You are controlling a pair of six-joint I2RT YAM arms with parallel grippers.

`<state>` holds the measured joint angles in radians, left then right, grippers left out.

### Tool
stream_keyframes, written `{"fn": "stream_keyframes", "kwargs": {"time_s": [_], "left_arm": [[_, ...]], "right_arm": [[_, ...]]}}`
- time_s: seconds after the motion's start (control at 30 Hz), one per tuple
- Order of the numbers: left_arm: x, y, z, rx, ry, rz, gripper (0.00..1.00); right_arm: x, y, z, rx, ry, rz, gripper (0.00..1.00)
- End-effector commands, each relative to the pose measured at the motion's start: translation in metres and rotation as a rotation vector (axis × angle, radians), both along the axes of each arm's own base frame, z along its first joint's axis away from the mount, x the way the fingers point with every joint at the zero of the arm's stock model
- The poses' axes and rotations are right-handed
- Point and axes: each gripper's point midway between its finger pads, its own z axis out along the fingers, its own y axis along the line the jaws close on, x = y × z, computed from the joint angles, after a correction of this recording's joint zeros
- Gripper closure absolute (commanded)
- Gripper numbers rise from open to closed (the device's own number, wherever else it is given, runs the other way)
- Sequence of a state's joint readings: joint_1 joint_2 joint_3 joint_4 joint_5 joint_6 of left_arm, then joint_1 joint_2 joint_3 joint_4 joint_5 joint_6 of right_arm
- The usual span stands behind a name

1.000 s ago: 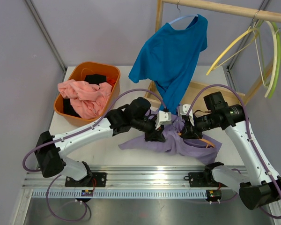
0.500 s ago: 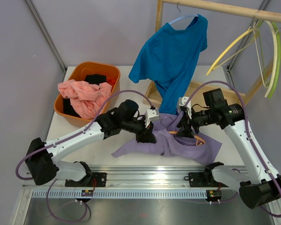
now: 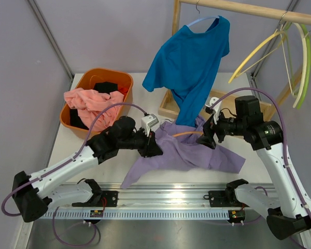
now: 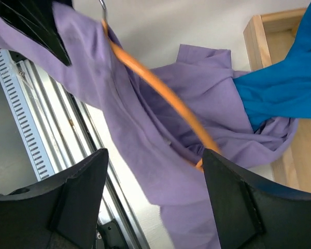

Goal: Remove the t-shirt from the hanger
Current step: Remove the tshirt from the hanger

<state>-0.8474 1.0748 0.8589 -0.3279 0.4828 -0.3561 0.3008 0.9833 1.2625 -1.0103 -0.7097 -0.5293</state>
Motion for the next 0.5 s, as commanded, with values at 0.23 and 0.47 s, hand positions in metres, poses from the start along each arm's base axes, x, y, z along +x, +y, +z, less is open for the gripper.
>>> {"fn": "stream_keyframes", "kwargs": {"time_s": [0.23,0.47], "left_arm": [[0.035,0.029,0.094,-0.277,-0.135,0.379,1.0],[0.03,0.041,0.108,-0.315,-0.153,0.405,1.0]], "right_arm": [[0.048,-0.028,-0.007,-0.015,0.031,-0.376,0.16],[0.035,-0.029,-0.013,-0.12,-0.099,-0.168,0.03]]}}
